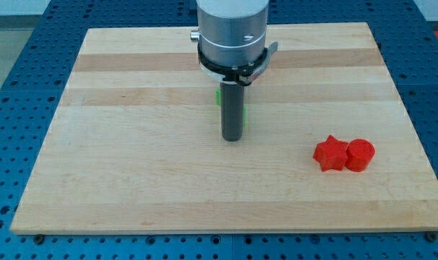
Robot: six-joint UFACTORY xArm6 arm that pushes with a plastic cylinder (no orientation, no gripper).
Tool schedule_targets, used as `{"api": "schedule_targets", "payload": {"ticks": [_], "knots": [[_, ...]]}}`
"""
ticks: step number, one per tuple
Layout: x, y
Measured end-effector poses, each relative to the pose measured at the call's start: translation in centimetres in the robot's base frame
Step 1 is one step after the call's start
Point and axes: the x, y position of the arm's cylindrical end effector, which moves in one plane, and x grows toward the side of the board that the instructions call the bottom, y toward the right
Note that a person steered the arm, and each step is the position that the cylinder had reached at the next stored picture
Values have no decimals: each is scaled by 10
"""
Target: Nudge the red circle along with the red star left a bit
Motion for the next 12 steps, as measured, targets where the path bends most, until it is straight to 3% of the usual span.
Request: {"api": "schedule_targets", "payload": {"ticks": [2,6,8,9,12], "knots": [[-1,11],[-5,180],[18,241],[47,243],[51,238]]}}
